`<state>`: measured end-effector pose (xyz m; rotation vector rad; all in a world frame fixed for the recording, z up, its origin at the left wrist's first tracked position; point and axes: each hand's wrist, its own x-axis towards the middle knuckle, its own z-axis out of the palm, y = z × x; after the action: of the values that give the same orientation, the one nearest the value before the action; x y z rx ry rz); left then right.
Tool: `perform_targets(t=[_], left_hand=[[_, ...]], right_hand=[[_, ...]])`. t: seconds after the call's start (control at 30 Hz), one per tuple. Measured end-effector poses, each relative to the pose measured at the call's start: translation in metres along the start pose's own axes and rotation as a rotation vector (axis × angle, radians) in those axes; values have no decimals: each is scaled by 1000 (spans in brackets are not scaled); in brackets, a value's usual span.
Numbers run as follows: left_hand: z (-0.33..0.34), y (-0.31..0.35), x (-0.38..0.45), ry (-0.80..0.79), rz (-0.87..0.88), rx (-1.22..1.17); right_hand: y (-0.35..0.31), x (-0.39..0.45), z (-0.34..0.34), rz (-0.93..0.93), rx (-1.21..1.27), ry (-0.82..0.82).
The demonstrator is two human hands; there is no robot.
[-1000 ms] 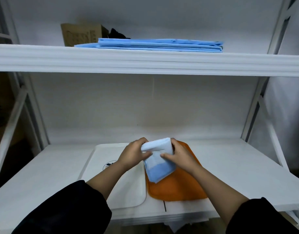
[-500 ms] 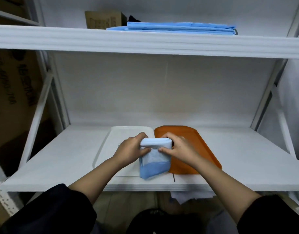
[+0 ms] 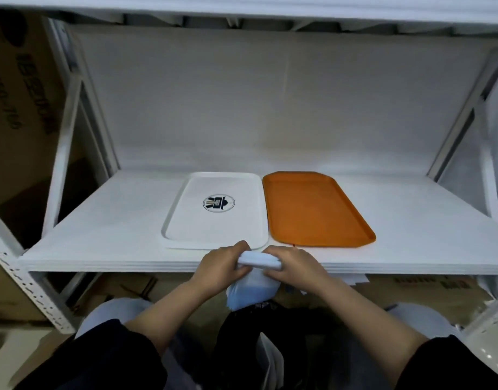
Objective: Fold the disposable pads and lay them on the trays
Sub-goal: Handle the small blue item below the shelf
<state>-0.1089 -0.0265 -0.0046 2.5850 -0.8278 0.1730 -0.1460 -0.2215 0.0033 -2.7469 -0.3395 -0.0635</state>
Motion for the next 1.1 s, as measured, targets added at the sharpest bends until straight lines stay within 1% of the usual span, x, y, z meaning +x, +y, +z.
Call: perform_targets(t=[0.1,0.27,0.4,0.5,0.6,0.73,0.87,1.03,1.1], left_hand=[[25,-8,-11,-36,-36,-38],[59,-21,-21,-152,-78,-90],[86,-30,-26,-229,-123,-119],[104,-34,-28,-261,-148,-195],[120,-36,-30,-297,-161,-287],[144,-38,-32,-420,-127,-353],[161,-38,-40,-439,-178,-395],[177,-44,-46,-389,-297,-421],[181,-46,-47,-446,-349,-406]], right_hand=[[5,-4,26,49,13,-78],[13,-13,65,136,40,-174],[19,-20,92,179,34,-225],[21,-23,106,218,52,-263],[22,-24,125,292,89,-353],[24,-26,152,374,168,-502],[24,-31,181,468,273,-520],[21,-29,206,556,364,-477],[22,-26,215,596,363,-455]])
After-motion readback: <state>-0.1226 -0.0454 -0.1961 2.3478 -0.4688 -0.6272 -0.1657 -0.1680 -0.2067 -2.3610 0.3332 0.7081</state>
